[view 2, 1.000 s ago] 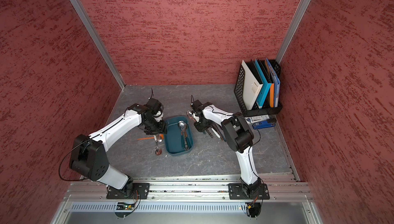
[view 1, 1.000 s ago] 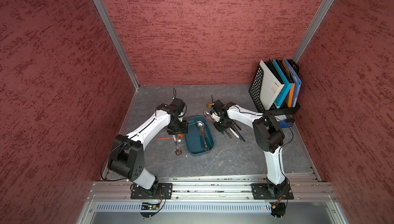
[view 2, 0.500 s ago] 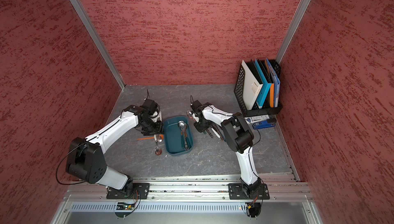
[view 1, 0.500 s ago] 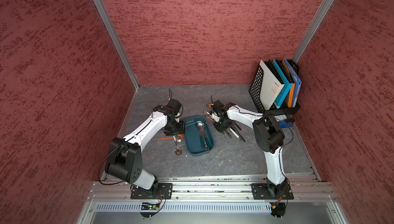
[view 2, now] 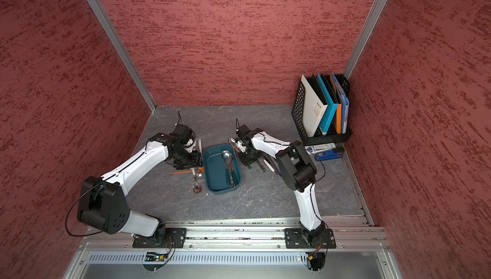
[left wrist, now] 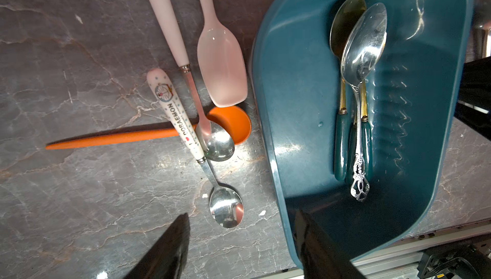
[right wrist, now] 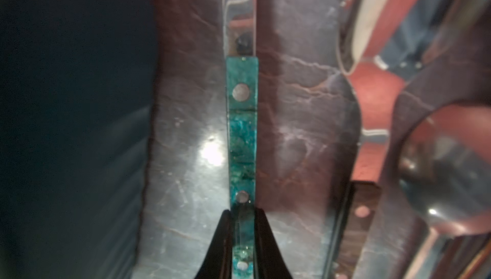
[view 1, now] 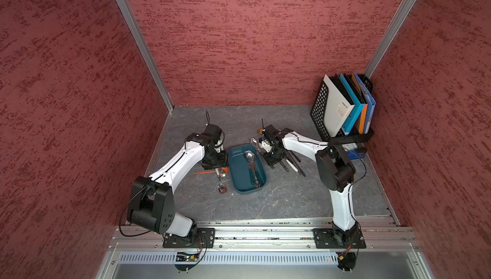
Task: Put the spoon into the storage box
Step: Pick up the spoon from the center of the board, then place the spoon in the storage box.
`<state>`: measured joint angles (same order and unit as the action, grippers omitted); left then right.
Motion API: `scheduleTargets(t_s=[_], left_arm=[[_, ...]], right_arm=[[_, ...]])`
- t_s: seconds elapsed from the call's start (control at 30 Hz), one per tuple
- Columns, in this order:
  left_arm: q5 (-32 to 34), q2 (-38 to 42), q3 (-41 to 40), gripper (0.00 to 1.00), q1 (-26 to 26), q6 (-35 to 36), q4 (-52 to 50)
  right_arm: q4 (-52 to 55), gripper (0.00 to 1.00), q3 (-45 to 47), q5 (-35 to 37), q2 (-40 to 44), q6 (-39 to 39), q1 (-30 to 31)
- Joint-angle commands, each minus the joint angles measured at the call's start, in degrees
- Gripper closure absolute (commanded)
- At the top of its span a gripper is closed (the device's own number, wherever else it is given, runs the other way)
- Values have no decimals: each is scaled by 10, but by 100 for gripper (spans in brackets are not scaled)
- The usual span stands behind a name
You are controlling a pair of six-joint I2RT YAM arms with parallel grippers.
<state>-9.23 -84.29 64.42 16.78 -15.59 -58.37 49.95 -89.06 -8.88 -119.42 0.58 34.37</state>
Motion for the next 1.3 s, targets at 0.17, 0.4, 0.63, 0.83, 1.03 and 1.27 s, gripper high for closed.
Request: scheduleTargets(t_s=[0.17,0.4,0.63,0.83,1.03,1.27], left_arm=[[-15,13,-14,33,-5,1,22],[-14,19,-21,33,-8,-2,30],[-23,28,-37,33,-25,-15,46],[-25,32,-46,33,-28,-17,52],[-26,45,-55,33,-37,-22,57],[-41,67,-72,33,-61,-25,63]], right_arm=[[17,99,-33,10,39,-34,1],[57,100,-56,22,57,-62,-5],[101,99,-69,2,98,-95,-3],[117,98,-66,-11,121,-118,21],[112,99,-50,-6,128,-140,55],[105,99,-35,-13,119,-160,84]])
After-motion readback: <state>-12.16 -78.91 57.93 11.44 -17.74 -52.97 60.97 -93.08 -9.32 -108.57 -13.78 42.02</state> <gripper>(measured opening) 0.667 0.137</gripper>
